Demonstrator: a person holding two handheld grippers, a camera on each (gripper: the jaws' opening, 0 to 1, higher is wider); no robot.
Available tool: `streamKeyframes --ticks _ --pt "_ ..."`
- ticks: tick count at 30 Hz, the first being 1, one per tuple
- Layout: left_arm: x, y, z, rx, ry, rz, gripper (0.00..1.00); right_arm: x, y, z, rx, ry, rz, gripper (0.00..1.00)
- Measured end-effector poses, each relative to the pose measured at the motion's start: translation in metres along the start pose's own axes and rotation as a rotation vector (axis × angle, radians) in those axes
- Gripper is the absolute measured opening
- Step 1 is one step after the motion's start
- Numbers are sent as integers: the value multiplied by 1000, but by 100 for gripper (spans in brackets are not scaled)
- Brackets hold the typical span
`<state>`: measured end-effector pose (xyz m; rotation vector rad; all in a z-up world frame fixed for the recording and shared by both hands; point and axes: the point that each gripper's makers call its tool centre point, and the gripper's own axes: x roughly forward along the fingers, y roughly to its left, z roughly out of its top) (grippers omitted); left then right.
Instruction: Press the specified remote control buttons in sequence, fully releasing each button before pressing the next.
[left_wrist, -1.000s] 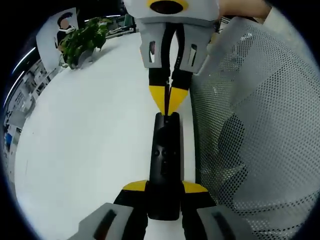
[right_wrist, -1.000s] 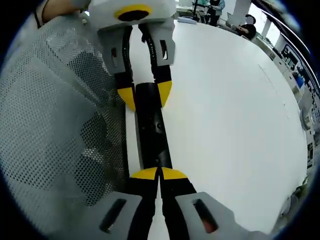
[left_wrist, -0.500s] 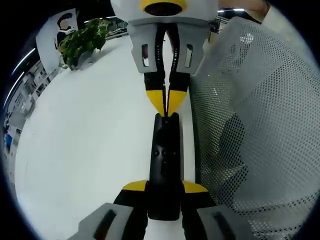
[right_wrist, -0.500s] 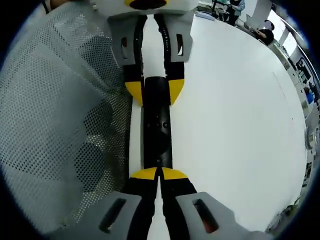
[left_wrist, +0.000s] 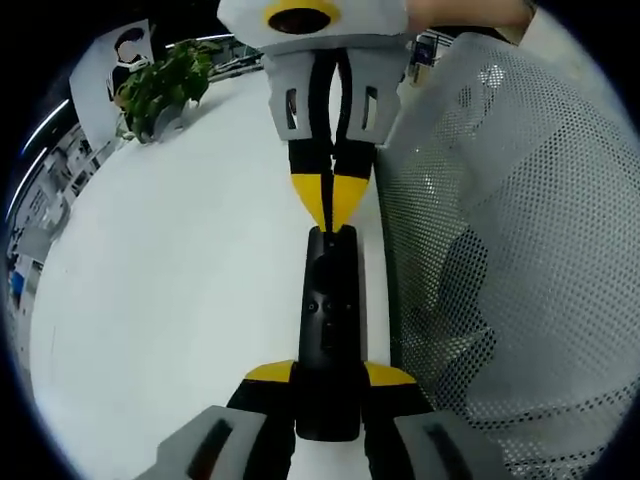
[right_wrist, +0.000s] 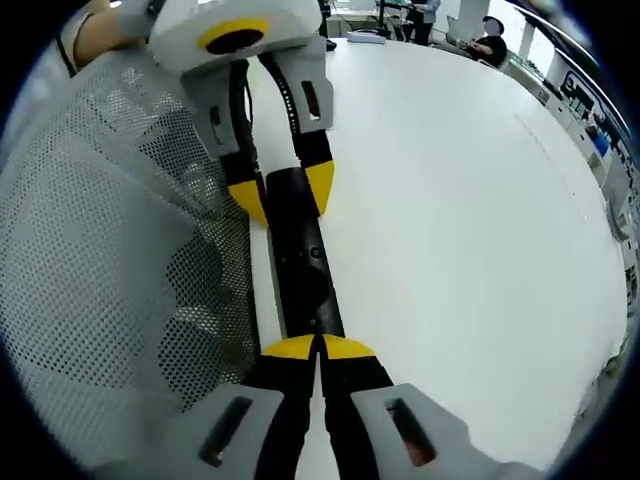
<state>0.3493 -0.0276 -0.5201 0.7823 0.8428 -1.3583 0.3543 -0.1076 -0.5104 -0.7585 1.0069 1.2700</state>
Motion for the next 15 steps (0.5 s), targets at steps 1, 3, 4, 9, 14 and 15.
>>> streamKeyframes --ticks 1,3,4,9,14,15 --pt "0 0 0 -5 2 1 24 0 0 0 -18 9 -10 0" --pt "0 0 0 -11 3 2 24 1 0 0 -55 24 -24 0" --pt "0 0 0 -11 2 2 24 1 1 0 -60 26 -26 0" --pt "0 0 0 -22 1 2 24 2 4 12 -46 -13 -6 0" --pt "0 0 0 -21 2 1 24 7 5 12 -27 7 -14 0" --pt "0 0 0 -19 2 2 24 6 4 11 -21 1 -17 0"
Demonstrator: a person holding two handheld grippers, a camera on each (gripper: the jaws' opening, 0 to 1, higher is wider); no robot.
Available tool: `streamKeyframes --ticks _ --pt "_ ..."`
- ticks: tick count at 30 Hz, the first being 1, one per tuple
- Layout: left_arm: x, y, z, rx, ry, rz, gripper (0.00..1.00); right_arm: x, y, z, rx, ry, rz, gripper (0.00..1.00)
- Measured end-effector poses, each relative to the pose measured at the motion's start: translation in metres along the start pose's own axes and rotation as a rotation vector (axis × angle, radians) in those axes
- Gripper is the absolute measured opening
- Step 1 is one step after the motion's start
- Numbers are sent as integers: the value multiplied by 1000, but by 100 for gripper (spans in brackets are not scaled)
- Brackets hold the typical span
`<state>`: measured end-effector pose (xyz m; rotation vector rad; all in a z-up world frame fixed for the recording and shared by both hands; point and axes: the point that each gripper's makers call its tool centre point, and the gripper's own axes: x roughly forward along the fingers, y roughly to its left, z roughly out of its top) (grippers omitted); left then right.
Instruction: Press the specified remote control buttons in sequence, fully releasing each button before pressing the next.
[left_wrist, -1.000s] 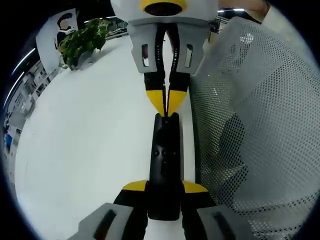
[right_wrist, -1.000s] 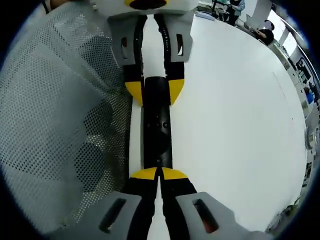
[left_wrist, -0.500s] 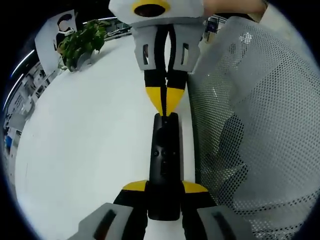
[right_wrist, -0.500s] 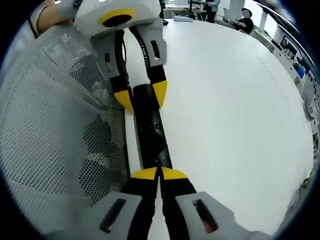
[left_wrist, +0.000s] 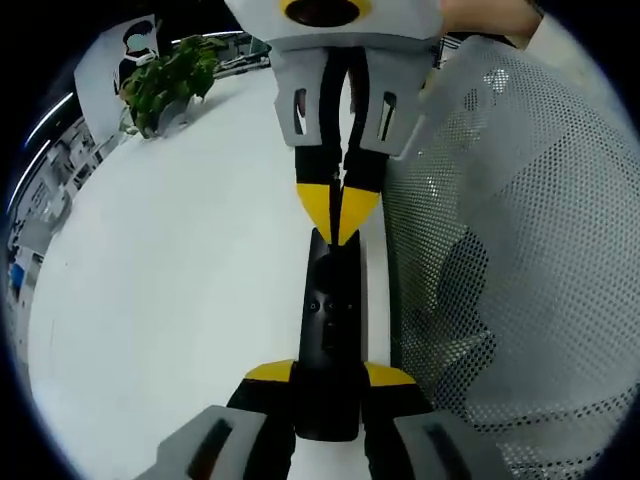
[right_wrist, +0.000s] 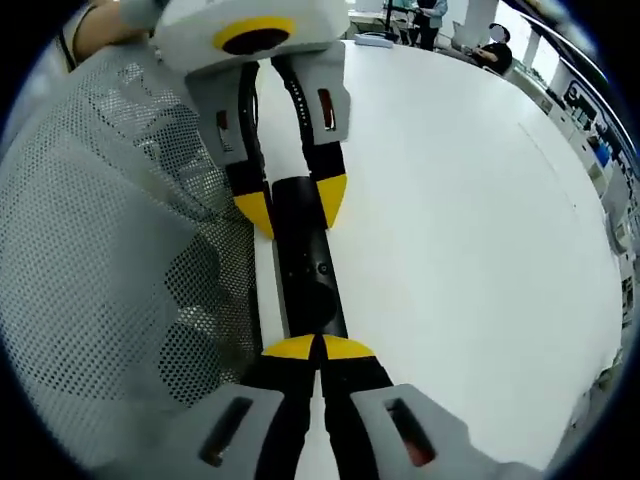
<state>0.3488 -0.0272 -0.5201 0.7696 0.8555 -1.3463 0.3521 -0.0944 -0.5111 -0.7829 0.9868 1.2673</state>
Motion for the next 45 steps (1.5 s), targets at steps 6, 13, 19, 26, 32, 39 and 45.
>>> streamKeyframes --ticks 6,13,19,26,32,39,45 --pt "0 0 0 0 -3 3 24 0 0 0 69 -8 5 0" --pt "0 0 0 -4 -7 3 24 1 -2 0 106 36 15 0" --pt "0 0 0 -1 -7 2 24 1 1 0 -27 69 -40 0" --pt "0 0 0 -5 -17 2 24 0 0 -1 -10 54 -33 0" --pt "0 0 1 -3 -22 1 24 0 0 0 40 40 -11 0" --pt "0 0 1 -10 -20 5 24 -1 0 -1 29 29 2 0" --pt "0 0 1 -14 -21 7 24 -1 1 1 14 41 6 0"
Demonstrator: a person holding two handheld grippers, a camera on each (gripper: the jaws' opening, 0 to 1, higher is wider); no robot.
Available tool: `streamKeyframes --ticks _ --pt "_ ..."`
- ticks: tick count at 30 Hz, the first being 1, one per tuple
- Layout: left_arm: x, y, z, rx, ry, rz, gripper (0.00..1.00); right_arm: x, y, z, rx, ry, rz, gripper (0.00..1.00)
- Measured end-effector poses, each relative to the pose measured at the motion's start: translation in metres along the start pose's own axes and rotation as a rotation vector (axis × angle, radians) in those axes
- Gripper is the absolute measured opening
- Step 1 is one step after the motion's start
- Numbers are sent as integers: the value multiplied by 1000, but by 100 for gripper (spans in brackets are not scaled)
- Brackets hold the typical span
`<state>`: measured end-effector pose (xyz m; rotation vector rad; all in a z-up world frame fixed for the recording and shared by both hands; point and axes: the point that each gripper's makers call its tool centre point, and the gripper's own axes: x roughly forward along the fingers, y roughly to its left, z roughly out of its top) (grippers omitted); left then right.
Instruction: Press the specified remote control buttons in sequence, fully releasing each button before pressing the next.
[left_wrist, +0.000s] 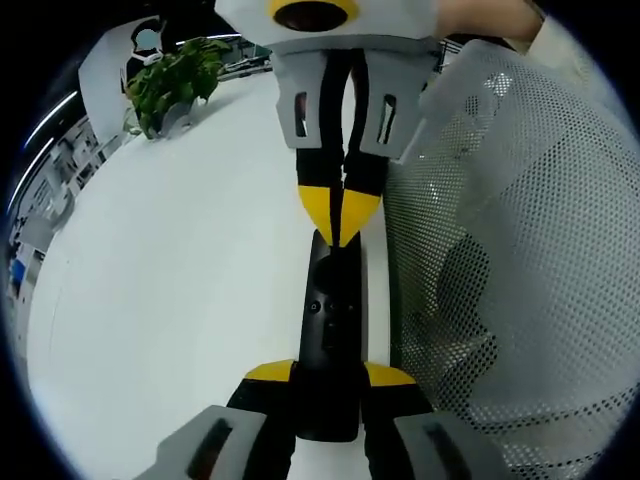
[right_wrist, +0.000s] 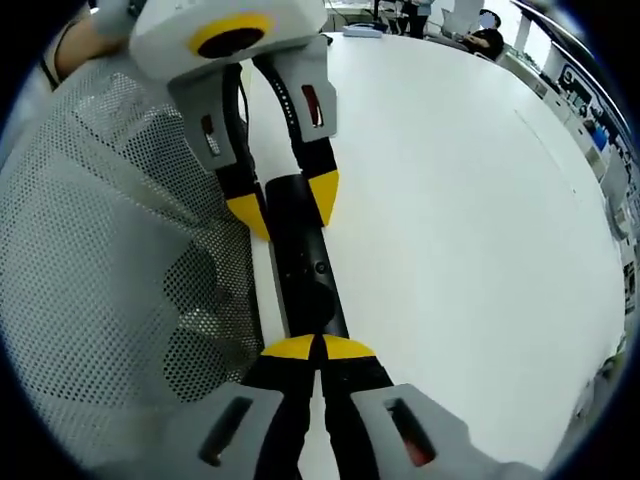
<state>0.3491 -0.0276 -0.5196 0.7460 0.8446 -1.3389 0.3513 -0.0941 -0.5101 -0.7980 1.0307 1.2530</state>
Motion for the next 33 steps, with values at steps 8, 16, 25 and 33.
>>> streamKeyframes --ticks 8,16,25,33 --pt "0 0 0 -3 -2 -1 24 0 -1 12 -23 -33 -23 0" --pt "0 0 0 -6 -6 -3 24 4 4 11 -66 6 -16 0" --pt "0 0 0 -7 -9 -5 24 5 1 11 -22 25 -8 0" --pt "0 0 0 -4 -9 -9 24 6 1 11 63 8 13 0"
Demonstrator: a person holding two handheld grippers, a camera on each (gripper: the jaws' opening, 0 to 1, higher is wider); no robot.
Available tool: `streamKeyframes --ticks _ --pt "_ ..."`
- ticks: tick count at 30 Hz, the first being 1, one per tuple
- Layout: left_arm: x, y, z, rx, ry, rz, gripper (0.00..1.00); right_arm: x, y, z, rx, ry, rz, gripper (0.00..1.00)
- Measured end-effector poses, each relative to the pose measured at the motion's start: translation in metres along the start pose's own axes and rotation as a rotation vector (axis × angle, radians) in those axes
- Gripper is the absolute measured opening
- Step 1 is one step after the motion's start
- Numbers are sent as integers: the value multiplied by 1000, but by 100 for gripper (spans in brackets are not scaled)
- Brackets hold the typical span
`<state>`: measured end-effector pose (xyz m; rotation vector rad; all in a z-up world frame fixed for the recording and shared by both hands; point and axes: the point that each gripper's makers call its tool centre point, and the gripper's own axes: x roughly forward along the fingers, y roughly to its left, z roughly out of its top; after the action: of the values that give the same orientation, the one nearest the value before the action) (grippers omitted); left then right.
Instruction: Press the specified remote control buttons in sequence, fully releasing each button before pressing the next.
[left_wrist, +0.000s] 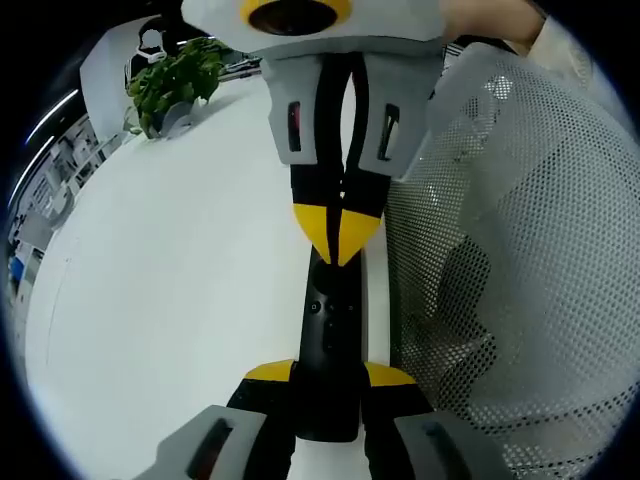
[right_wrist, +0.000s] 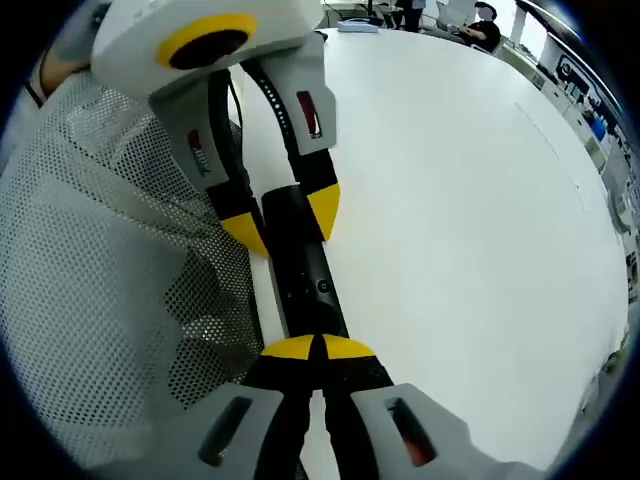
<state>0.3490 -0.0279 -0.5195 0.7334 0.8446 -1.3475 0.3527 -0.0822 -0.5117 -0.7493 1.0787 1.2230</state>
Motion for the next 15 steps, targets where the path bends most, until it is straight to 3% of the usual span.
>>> streamKeyframes --ticks 15 --pt "0 0 0 -2 0 0 24 -1 0 1 54 -80 -21 0"
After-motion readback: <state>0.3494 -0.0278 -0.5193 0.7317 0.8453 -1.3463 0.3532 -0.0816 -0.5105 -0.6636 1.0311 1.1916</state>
